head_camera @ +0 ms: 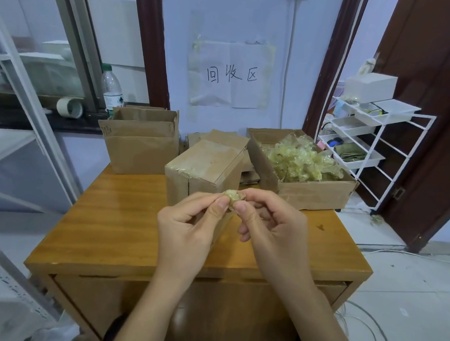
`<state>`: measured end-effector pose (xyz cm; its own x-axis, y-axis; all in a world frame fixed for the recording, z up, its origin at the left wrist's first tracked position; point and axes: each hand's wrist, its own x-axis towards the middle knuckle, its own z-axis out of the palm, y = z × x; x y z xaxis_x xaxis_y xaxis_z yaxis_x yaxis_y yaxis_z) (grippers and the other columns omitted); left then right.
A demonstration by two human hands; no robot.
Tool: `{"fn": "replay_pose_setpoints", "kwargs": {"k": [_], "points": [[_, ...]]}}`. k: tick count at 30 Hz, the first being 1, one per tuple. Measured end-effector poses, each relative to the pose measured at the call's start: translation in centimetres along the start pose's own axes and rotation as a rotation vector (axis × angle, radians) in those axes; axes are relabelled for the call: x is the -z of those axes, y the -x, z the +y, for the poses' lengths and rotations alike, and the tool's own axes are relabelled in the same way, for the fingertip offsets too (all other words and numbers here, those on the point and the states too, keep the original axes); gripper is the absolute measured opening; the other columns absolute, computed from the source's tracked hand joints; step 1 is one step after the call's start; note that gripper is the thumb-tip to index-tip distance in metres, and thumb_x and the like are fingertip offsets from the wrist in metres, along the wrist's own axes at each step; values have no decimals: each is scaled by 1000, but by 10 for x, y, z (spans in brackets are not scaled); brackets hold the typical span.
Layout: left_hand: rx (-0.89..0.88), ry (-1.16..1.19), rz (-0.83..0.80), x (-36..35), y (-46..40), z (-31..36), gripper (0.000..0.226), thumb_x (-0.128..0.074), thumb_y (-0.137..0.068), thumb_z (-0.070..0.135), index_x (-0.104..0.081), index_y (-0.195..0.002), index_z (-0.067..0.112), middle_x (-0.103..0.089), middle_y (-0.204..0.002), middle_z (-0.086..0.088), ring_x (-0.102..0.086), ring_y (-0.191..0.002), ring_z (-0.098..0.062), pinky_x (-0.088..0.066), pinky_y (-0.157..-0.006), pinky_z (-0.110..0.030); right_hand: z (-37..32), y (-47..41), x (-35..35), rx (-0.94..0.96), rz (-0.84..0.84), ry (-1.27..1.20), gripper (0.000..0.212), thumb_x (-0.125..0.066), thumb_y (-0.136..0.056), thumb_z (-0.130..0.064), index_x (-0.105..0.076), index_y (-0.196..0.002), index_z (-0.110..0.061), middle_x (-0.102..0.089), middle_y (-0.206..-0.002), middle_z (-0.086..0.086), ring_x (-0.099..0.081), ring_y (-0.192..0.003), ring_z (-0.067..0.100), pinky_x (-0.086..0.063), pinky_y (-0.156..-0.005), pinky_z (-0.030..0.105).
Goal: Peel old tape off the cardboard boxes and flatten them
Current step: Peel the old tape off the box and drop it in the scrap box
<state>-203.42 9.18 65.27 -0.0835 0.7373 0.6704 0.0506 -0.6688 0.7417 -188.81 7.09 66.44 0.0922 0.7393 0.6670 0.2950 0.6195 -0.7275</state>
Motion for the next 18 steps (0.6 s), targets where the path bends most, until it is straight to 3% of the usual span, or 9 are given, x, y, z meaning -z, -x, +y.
{"fn": "replay_pose_setpoints", "kwargs": {"k": [3, 6, 9, 12, 18], "points": [[-1, -34, -42, -3, 2, 2, 17, -66, -97, 11, -81, -105, 14, -79, -93, 5, -75, -89, -21, -58, -72, -24, 0, -4, 2, 186, 27, 227, 10, -71, -98, -24, -74, -99, -15, -67, -81, -14, -65, -64, 4, -53, -56, 17], [19, -63, -111, -3, 1, 4, 19, -62, -99, 10, -82, -102, 12, -77, -92, 3, -73, -91, -21, -60, -73, -30, 2, -6, 5, 253, 59, 350, 8, -72, -96, -16, -74, -91, -11, -57, -79, -19, -56, -66, -6, -41, -64, 6], [67, -86, -198, -6, -3, 5, 22, -58, -102, 17, -80, -100, 14, -74, -91, 1, -71, -93, -23, -59, -77, -38, 4, -3, 10, 172, 98, 221, 9, -70, -97, -19, -77, -92, -15, -60, -77, -22, -61, -64, 0, -44, -61, 13], [84, -102, -230, -13, -9, 7, 22, -57, -104, 23, -77, -99, 17, -72, -90, 1, -68, -91, -24, -56, -78, -42, 4, -2, 20, 76, 120, 77, 10, -71, -99, -16, -79, -99, -22, -68, -79, -14, -67, -60, 12, -51, -53, 23], [196, 42, -217, -48, -17, 13, 22, -58, -106, 21, -79, -108, 24, -73, -92, 0, -69, -88, -17, -56, -80, -31, 18, -10, 50, -24, 165, 62, 20, -68, -98, -5, -80, -113, -11, -75, -89, -2, -70, -66, 14, -56, -52, 22]]}}
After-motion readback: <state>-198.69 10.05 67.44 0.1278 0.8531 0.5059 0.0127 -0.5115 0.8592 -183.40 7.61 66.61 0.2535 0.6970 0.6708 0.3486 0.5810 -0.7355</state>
